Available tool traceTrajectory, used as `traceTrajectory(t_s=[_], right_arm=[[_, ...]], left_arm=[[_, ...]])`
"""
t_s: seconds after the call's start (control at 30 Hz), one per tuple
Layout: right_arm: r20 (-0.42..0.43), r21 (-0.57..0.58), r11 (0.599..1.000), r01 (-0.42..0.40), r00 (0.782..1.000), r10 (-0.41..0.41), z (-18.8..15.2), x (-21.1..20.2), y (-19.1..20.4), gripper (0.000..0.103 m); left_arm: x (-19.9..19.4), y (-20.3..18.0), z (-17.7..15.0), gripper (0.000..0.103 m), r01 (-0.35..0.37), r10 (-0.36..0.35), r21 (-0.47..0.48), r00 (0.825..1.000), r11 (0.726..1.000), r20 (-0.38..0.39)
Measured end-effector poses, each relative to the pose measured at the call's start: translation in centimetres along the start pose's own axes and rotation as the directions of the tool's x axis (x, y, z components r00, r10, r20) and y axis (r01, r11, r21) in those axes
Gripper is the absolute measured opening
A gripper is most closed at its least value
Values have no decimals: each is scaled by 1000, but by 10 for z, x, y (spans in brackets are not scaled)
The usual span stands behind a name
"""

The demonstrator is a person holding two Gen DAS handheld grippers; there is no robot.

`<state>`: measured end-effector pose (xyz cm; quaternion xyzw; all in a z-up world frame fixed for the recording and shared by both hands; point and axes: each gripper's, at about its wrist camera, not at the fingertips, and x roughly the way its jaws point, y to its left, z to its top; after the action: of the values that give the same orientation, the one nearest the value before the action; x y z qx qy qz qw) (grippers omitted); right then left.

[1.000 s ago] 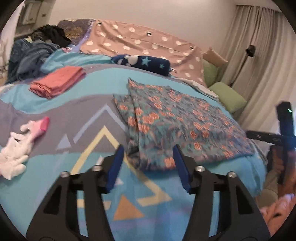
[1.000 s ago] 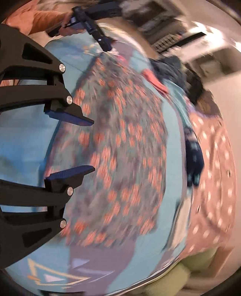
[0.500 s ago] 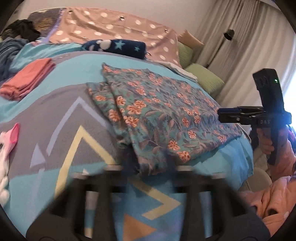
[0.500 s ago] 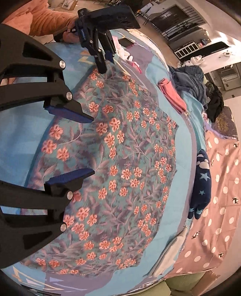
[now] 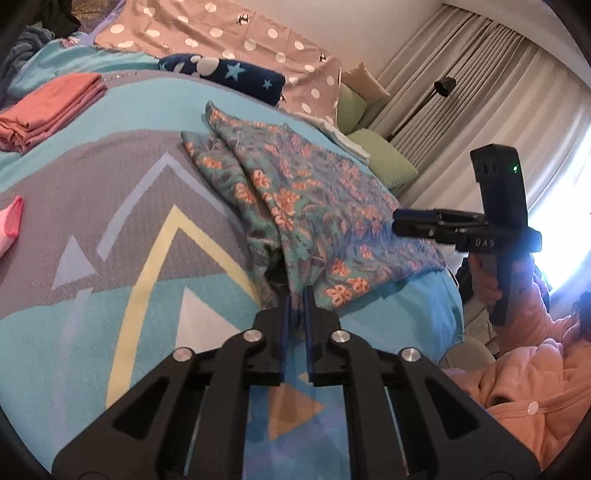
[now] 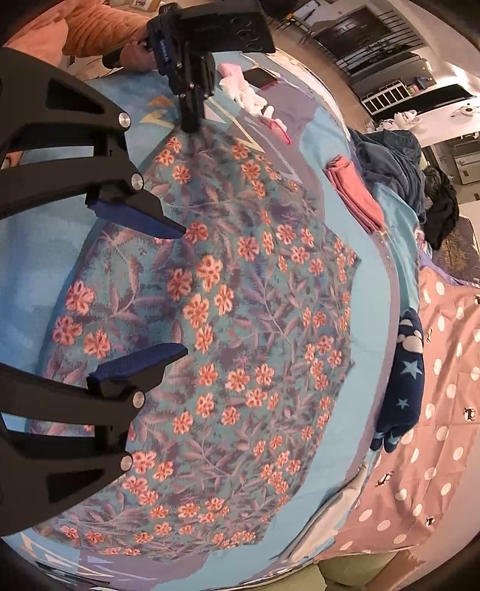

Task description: Fold small clothes

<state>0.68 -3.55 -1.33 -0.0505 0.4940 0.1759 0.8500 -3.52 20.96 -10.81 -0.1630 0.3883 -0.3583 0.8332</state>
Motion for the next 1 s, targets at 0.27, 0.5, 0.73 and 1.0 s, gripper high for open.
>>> traceTrajectory(t_s=[0.27, 0.5, 0.73, 1.0], right_arm=[[-5, -38, 999, 8, 1000, -8, 12, 12, 13, 59], [33, -83, 995, 63, 998, -61, 63, 27, 28, 61], [-40, -148, 989, 27, 999, -33, 133, 77, 66, 67], [-194, -317, 945, 80, 970, -147, 149, 135, 130, 67]], left_arm=[[-22, -6, -4, 58, -76, 76, -3, 992, 997, 102], [-20, 6, 6, 58, -8, 25, -121, 990, 993, 140], [5, 9, 13, 61, 10, 9, -175, 994, 985, 107], [14, 9, 19, 61, 4, 12, -181, 996, 984, 92]])
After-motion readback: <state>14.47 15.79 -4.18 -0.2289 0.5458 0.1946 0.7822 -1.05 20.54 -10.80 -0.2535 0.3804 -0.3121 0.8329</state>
